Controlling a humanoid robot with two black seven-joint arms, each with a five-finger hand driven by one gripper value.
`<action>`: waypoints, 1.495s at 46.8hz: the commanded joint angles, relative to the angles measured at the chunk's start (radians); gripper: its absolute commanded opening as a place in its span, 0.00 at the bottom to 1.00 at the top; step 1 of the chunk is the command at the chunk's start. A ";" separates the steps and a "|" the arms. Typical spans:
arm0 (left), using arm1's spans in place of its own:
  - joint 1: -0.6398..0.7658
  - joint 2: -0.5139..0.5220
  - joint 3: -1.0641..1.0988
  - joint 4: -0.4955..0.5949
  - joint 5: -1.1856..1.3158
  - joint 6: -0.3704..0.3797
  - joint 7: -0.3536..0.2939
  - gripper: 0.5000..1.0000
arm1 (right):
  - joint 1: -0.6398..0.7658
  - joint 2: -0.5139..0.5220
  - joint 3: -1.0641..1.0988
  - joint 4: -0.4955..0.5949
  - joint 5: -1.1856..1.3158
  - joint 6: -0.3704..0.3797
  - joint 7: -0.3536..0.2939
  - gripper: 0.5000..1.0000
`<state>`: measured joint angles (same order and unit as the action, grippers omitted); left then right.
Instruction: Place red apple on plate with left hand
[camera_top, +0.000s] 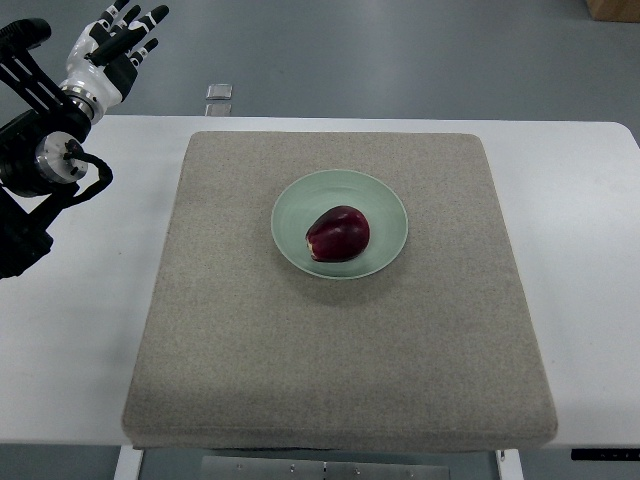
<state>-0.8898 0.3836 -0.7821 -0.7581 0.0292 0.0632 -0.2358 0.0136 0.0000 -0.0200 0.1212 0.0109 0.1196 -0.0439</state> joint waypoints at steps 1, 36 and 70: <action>0.020 -0.031 -0.012 0.000 0.001 -0.006 -0.036 0.99 | 0.000 0.000 0.000 0.000 0.001 0.000 -0.001 0.86; 0.088 -0.051 -0.035 0.036 0.001 -0.054 -0.054 0.99 | 0.000 0.000 0.000 0.000 0.000 0.000 0.001 0.86; 0.088 -0.051 -0.037 0.034 0.003 -0.062 -0.054 0.99 | 0.002 0.000 0.003 0.057 0.004 0.014 -0.001 0.86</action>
<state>-0.8024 0.3328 -0.8192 -0.7242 0.0321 0.0016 -0.2899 0.0147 0.0001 -0.0168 0.1634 0.0154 0.1334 -0.0443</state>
